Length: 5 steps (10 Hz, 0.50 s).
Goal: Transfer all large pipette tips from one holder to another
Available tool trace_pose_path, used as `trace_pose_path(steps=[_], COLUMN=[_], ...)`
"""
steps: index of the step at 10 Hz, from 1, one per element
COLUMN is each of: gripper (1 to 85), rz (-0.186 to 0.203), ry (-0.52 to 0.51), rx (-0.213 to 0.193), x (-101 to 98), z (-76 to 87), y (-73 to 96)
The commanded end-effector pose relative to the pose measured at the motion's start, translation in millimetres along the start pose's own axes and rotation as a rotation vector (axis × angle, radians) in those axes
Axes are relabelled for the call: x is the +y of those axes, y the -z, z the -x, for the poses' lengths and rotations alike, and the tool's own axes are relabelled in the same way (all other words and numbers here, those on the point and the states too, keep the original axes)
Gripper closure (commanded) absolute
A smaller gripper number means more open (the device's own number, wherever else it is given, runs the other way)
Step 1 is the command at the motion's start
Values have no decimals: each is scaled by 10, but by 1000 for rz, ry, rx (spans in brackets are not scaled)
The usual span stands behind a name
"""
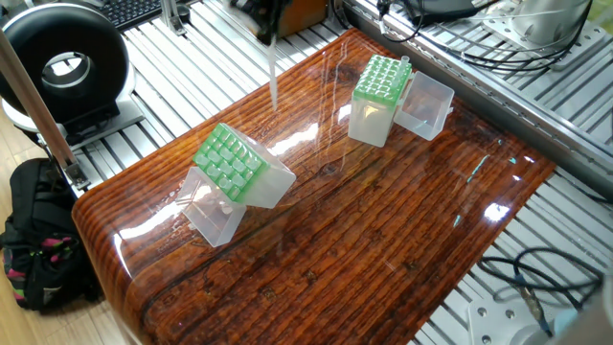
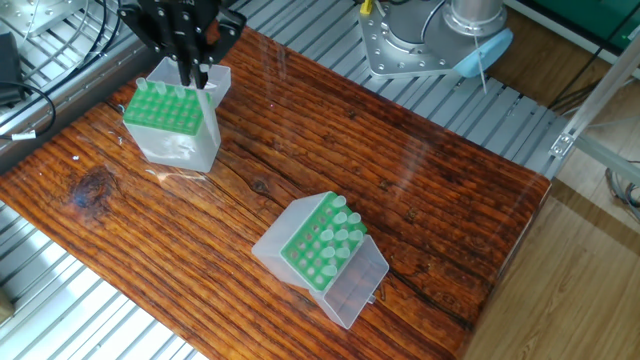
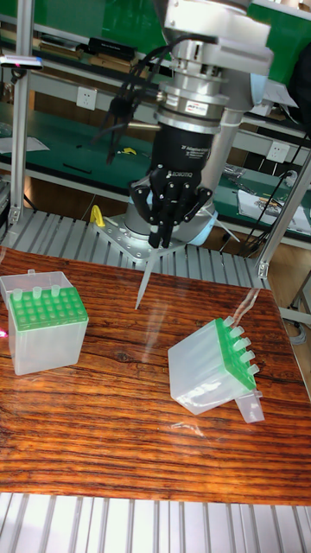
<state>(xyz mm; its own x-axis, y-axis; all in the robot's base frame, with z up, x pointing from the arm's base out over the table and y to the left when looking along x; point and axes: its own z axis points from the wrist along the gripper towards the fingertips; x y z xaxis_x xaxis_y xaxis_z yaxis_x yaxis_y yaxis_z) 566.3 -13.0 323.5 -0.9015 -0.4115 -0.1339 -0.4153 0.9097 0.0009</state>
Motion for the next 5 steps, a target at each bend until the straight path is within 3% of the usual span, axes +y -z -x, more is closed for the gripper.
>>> trace_pose_path(steps=[1, 3, 5], gripper=[713, 733, 733], rz=[26, -22, -27], ry=[-141, -188, -150], rx=[-49, -61, -60], x=[7, -123, -295], z=[92, 110, -109], y=[5, 6, -2])
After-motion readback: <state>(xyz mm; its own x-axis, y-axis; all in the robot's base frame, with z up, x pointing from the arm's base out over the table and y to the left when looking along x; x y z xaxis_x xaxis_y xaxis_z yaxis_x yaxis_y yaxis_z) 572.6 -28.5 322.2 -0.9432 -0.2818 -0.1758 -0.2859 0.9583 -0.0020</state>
